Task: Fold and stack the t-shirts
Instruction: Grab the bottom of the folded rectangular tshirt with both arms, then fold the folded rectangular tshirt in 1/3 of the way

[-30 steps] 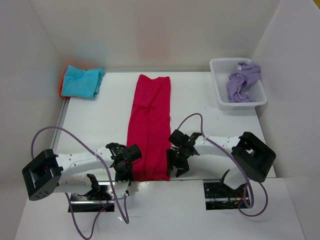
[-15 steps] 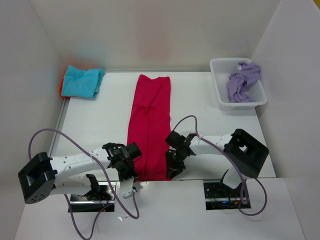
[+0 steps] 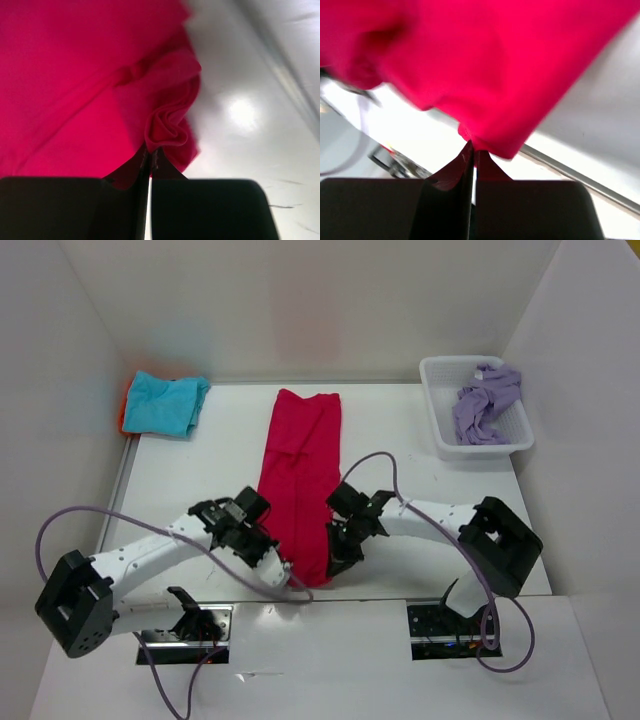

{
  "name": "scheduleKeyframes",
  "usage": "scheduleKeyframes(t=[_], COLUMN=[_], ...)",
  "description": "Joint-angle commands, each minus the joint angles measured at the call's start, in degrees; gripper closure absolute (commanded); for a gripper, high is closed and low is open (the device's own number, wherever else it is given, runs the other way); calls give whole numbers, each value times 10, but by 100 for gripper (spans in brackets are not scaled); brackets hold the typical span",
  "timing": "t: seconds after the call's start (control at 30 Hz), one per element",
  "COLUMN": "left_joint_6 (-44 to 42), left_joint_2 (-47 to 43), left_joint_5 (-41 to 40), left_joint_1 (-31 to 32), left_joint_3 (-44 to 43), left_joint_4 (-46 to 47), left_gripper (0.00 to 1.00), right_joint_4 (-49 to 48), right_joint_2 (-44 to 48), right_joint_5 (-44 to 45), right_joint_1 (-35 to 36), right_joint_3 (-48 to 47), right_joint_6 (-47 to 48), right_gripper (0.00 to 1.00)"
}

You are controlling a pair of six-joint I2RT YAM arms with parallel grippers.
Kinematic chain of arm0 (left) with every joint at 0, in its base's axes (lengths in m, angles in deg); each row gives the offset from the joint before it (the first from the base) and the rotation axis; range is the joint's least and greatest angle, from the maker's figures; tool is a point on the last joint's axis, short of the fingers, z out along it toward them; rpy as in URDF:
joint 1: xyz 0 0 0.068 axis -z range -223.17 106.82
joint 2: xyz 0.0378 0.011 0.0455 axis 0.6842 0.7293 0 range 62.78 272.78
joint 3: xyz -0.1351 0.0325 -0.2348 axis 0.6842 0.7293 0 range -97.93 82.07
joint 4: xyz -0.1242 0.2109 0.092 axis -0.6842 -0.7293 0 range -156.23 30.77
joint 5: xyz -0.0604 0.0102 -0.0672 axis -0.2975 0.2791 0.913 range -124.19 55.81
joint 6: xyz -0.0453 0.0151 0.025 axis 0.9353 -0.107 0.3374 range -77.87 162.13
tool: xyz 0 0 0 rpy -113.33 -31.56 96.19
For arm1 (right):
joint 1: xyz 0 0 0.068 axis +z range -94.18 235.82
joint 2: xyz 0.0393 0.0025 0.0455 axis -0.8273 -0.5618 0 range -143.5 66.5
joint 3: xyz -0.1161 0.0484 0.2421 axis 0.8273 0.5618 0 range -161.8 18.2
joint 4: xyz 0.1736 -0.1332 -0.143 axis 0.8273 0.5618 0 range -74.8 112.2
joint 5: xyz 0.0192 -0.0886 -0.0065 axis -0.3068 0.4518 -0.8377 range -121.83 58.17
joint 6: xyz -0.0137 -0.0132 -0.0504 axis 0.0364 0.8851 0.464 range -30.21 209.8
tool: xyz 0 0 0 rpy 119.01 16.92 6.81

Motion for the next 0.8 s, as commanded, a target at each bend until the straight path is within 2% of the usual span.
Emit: scheduleKeyframes(t=[0.0, 0.1, 0.33, 0.53, 0.77], left_joint_6=[47, 73, 125, 147, 160], left_joint_2=[41, 61, 115, 163, 224], left_joint_5=[68, 94, 113, 113, 100], left_joint_1=[-90, -155, -223, -241, -254], left_joint_3=[-74, -122, -170, -182, -182], left_joint_4=[14, 25, 124, 218, 315], left_gripper=[100, 100, 100, 100, 100], right_joint_4=[27, 56, 62, 76, 62], right_joint_2=[31, 6, -63, -149, -187], right_joint_5=[25, 25, 11, -8, -56], right_joint_1=[-64, -95, -189, -218, -279], right_joint_3=[-69, -121, -224, -316, -341], right_joint_6=[30, 72, 123, 161, 178], right_gripper=[100, 100, 100, 100, 100])
